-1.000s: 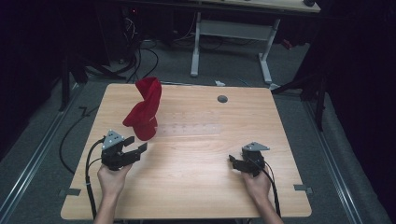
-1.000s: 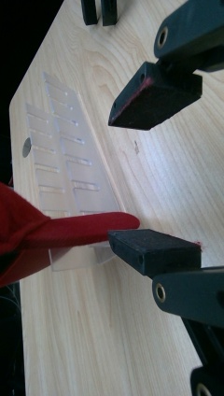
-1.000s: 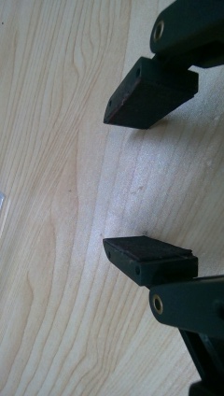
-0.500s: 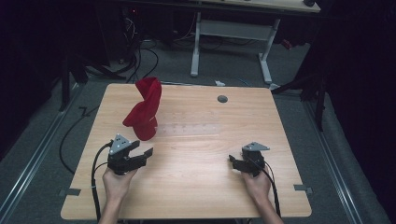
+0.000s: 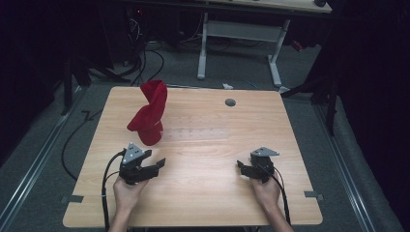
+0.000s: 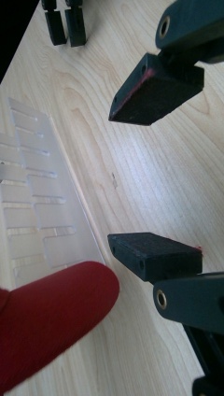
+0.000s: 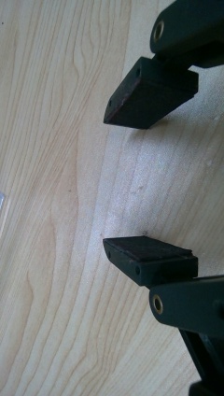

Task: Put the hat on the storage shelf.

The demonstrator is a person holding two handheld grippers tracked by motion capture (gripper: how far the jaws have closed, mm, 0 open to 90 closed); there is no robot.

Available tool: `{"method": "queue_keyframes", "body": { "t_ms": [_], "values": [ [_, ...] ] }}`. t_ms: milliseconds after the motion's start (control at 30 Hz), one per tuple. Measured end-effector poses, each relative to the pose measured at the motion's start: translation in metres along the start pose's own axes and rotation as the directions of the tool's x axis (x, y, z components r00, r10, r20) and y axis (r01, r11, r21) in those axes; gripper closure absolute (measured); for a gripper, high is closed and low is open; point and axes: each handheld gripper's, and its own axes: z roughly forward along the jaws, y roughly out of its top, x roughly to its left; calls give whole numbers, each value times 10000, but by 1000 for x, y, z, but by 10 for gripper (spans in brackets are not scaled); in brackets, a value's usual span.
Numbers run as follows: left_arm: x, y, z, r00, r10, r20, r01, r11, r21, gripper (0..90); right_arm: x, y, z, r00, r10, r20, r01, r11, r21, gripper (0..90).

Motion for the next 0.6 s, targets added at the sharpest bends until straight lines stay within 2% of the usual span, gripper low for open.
{"method": "queue_keyframes", "body": {
  "t_ms": [200, 600],
  "values": [
    [-2, -8, 5, 10000, 97, 25, -97, 9997, 244, 347, 0, 0, 0, 10000, 2, -1, -2, 10000, -1, 349],
    [-2, -27, 19, 9990, 417, -184, -402, 9966, 716, 347, 0, 0, 0, 10000, 5, 1, -5, 10000, -1, 349]
  ]
}}
